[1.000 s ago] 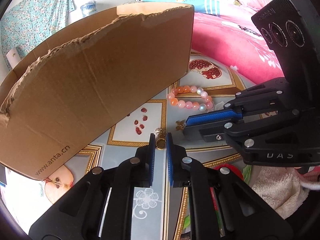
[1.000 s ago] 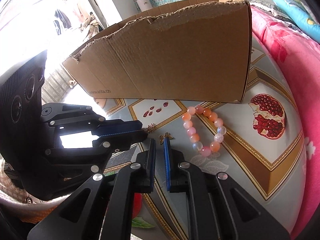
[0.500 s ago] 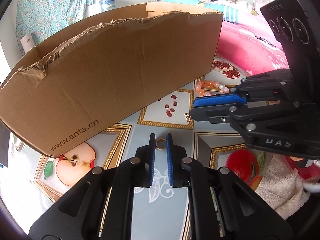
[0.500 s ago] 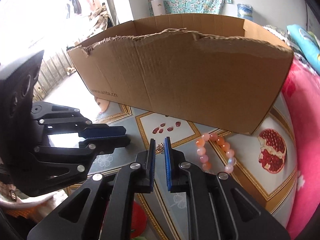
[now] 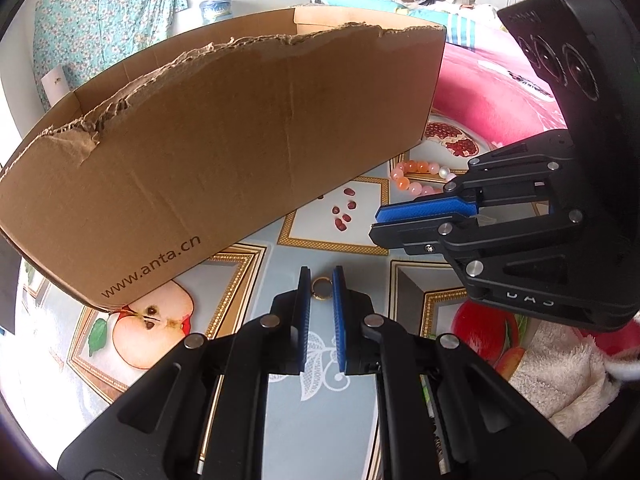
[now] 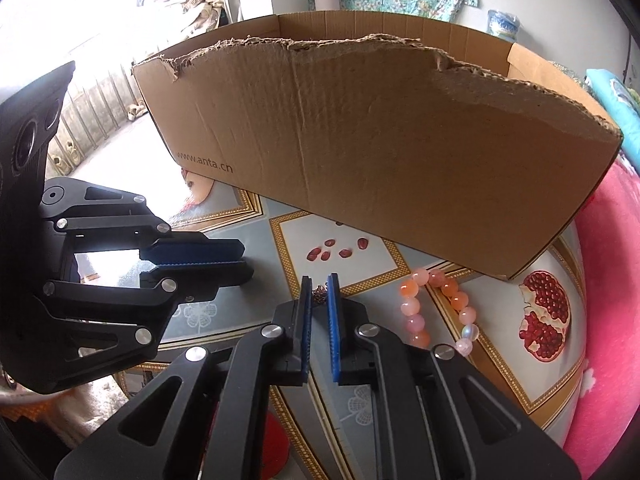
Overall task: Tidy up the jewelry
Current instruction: 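Close the left tool on the small gold ring while the right tool grips a small charm, then carry both held charms into the box and open both tools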
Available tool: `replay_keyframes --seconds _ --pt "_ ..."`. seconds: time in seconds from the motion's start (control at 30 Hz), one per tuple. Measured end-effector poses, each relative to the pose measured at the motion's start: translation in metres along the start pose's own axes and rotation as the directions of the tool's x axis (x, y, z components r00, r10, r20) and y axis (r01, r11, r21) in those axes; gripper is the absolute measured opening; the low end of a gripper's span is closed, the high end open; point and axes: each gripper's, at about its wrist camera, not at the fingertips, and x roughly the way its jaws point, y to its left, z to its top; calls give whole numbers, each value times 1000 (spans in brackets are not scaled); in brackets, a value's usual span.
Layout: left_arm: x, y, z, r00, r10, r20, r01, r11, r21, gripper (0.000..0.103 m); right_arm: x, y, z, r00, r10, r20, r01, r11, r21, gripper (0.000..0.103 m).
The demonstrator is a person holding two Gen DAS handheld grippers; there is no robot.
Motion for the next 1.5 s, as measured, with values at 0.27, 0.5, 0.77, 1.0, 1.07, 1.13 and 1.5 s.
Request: replay_keyframes --seconds 0.27,0.5,0.77,1.0,1.07,1.13,1.5 --pt "-1 0 -2 1000 0 24 1 1000 -9 10 -2 -9 4 998 64 14 -65 993 98 1" --pt "-3 4 -5 999 -12 43 13 1000 -28 10 -16 -34 4 993 91 74 -104 973 208 1" --pt "-10 16 -11 997 -35 63 40 996 -77 10 -24 -42 5 984 132 116 -158 956 247 1" --pt "-44 35 -9 985 -90 146 108 987 -121 9 -49 -36 23 972 150 181 -184 964 191 1" --pt "-63 43 -5 973 -123 195 151 979 -136 9 -60 -36 30 962 170 213 -208 963 171 1" --pt "-85 50 4 955 -144 258 184 973 -138 10 -70 -35 42 952 182 248 -221 965 143 1" --pt "-85 109 102 948 -218 233 272 934 -233 10 -72 -72 118 943 215 254 -253 959 128 1"
